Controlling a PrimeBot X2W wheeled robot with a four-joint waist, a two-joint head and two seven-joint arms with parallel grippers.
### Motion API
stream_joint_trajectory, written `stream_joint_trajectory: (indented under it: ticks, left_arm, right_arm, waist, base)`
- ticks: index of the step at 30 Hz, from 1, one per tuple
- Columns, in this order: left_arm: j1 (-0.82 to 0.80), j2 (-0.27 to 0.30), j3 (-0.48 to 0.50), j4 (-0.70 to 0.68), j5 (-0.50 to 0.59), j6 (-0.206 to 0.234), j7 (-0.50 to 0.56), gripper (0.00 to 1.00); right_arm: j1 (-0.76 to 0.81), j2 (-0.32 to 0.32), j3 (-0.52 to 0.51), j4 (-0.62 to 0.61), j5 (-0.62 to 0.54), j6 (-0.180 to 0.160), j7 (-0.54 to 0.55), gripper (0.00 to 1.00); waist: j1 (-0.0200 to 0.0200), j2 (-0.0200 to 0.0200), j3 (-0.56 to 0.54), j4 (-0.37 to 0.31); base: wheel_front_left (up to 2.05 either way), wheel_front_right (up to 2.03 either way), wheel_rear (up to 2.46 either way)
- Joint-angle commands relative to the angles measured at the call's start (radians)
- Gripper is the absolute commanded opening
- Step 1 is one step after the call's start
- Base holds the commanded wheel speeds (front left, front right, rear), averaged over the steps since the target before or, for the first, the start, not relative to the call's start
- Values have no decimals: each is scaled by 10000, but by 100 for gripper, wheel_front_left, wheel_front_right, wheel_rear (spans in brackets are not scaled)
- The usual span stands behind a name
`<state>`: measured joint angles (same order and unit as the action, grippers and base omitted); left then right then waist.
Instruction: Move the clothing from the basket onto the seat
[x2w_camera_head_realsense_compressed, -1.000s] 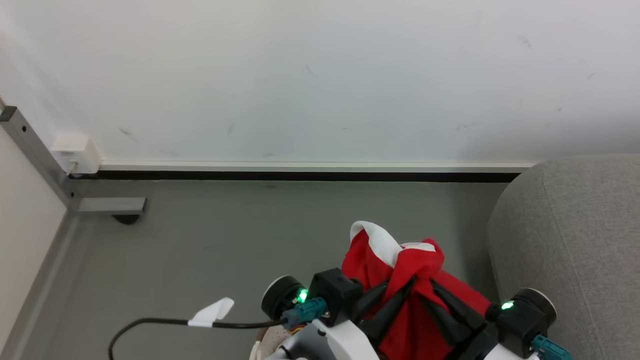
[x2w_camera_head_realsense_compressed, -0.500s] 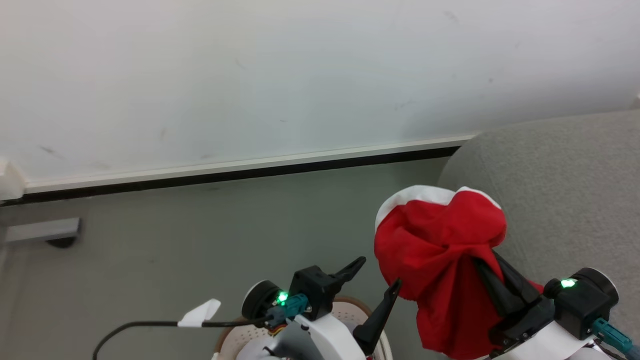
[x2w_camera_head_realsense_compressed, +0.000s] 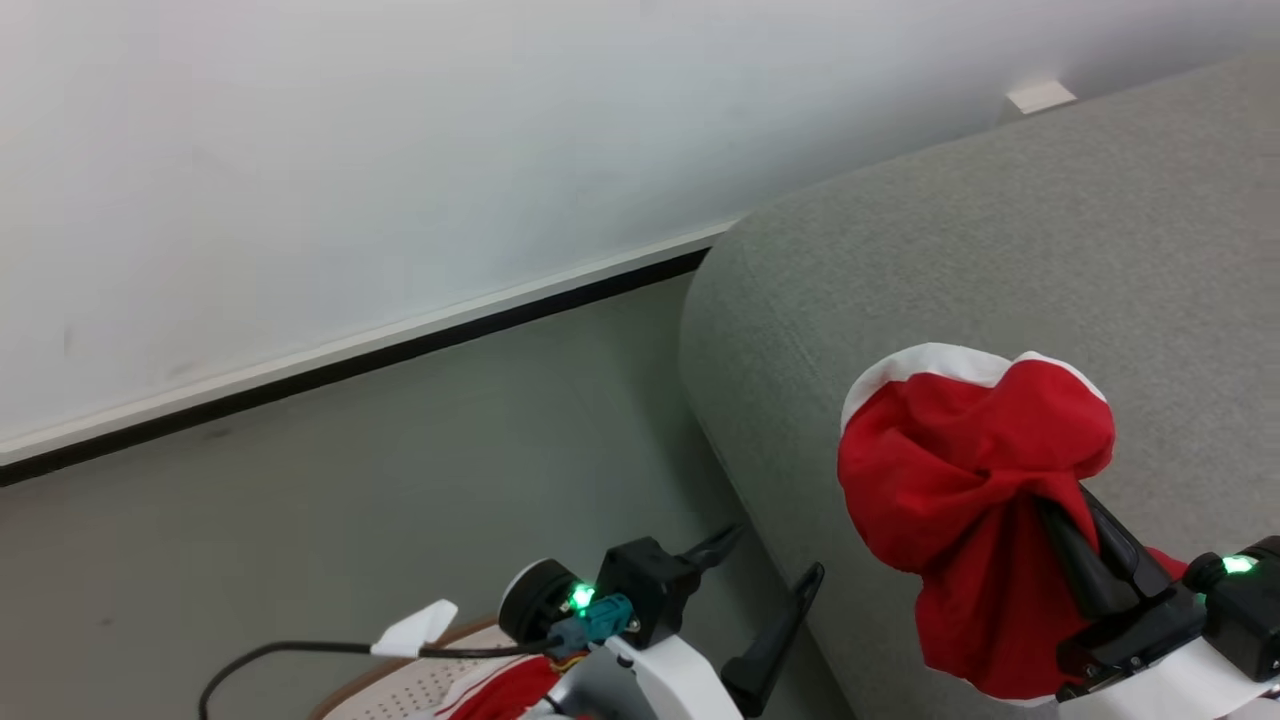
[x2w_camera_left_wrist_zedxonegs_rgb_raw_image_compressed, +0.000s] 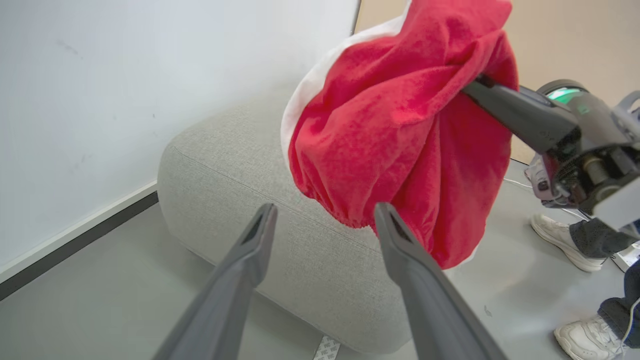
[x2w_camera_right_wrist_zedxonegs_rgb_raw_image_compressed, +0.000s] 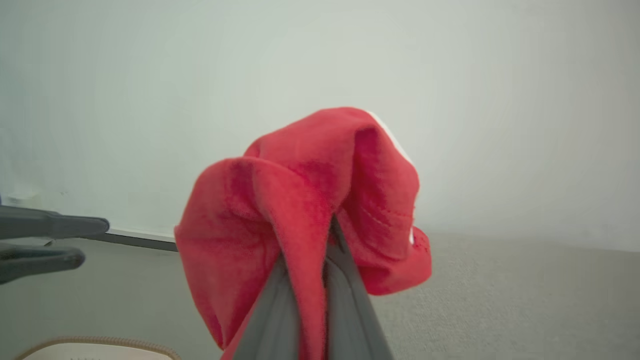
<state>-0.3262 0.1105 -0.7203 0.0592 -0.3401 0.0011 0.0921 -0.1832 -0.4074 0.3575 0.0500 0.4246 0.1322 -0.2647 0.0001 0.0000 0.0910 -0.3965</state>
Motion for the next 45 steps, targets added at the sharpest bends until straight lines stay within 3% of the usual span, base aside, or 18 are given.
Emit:
stream_joint_trajectory:
  ticks: [1, 9, 14, 21, 28, 33, 39, 40, 41, 42, 43, 45]
  left_arm:
    - [-126, 16, -30, -18, 9, 25, -3, 100]
    - [-821, 206, -65, -113, 203, -159, 375, 100]
    - [-2103, 396, 39, -100, 502, -488, 830, 100]
    - [-4175, 478, 222, -177, 816, -838, 1153, 100]
    - [-5394, 437, 210, -415, 1033, -981, 1207, 100]
    - [-5592, 302, 134, -629, 1121, -909, 1097, 100]
    - [-5236, 251, -12, -646, 1158, -706, 966, 100]
    - [-5189, 312, -2, -625, 1168, -658, 939, 100]
    - [-5108, 370, 34, -596, 1144, -627, 910, 100]
    - [-5042, 473, 72, -556, 1144, -580, 889, 100]
    - [-4962, 573, 115, -494, 1153, -538, 854, 100]
    - [-4747, 759, 198, -388, 1054, -518, 739, 100]
  right_arm:
    - [83, -8, -144, -101, 27, -28, 5, 0]
    - [-618, 75, -582, 226, 162, -28, 5, 0]
    - [-2219, 274, -1307, 946, 276, -28, 5, 0]
    - [-5189, -41, -2798, 2884, 404, -28, 6, 0]
    - [-8224, -779, -5279, 5728, 196, -28, 5, 0]
    - [-9253, -496, -7375, 7202, -1316, -28, 6, 0]
    - [-8996, 221, -9507, 8320, -3168, -28, 5, 0]
    - [-8932, 396, -9724, 8325, -3432, -28, 6, 6]
    - [-8873, 562, -9901, 8190, -3713, -28, 6, 39]
    - [-8793, 731, -10034, 8074, -3898, -28, 6, 82]
    - [-8681, 888, -10117, 8009, -4083, -28, 6, 100]
    - [-8516, 1138, -10227, 7802, -4346, -28, 5, 100]
  waist:
    - [-1, 0, 241, -514]
    - [-1, 0, 1225, -549]
    - [-1, 0, 2565, -211]
    - [-1, 0, 4584, 417]
    - [-1, 0, 6050, 1089]
    - [-1, 0, 6652, 1557]
    - [-1, 0, 7013, 1955]
    - [-1, 0, 7032, 1974]
    - [-1, 0, 7037, 1976]
    - [-1, 0, 7020, 1943]
    - [-1, 0, 6962, 1894]
    - [-1, 0, 6725, 1756]
  base:
    - [0, 0, 0]
    - [0, 0, 0]
    - [0, 0, 0]
    - [0, 0, 0]
    - [0, 0, 0]
    - [0, 0, 0]
    - [0, 0, 0]
    - [0, 0, 0]
    - [0, 0, 0]
    - [0, 0, 0]
    - [0, 0, 0]
    - [0, 0, 0]
